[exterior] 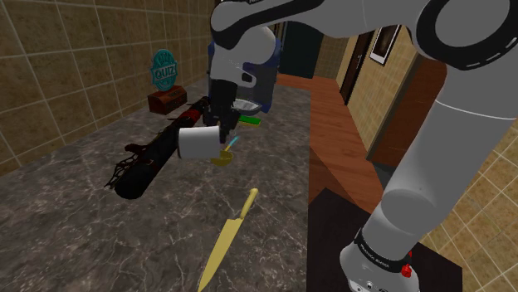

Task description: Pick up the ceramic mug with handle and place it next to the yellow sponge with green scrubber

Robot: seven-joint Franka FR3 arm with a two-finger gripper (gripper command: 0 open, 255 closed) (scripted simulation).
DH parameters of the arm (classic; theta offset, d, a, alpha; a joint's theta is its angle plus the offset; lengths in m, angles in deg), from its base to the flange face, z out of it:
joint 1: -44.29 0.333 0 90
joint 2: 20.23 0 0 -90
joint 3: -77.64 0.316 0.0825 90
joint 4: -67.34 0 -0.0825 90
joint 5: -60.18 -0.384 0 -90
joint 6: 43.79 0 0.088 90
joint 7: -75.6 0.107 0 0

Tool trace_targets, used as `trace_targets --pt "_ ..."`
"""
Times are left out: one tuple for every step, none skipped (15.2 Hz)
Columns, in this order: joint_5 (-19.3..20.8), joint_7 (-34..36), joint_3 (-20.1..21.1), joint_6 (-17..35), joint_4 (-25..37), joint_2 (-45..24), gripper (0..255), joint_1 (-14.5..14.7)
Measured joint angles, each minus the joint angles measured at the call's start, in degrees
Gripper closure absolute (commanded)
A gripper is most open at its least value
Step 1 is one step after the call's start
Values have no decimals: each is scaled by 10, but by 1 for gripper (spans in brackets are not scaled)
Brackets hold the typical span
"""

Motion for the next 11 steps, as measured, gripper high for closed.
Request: trace_targets --pt "1 -3 -3 -7 3 3 255 -3" --pt "4 -12 -9 -15 4 5 255 -10" --pt "7 -23 -15 -20 7 3 255 -16" --pt "10 -33 -21 -28 8 5 255 -23" --pt "14 -43 -27 -35 12 4 255 -30" --pt "17 -54 -34 -40 11 4 255 -37" --pt "22 -64 -40 -46 18 -1 255 -43" --pt "26 -75 -46 -49 21 -6 255 -50" --pt "31 -88 -54 -56 27 -11 255 -58" --pt "35 -99 -60 -64 28 -8 255 -65" --pt "39 -110 -66 -67 31 -11 255 -72"
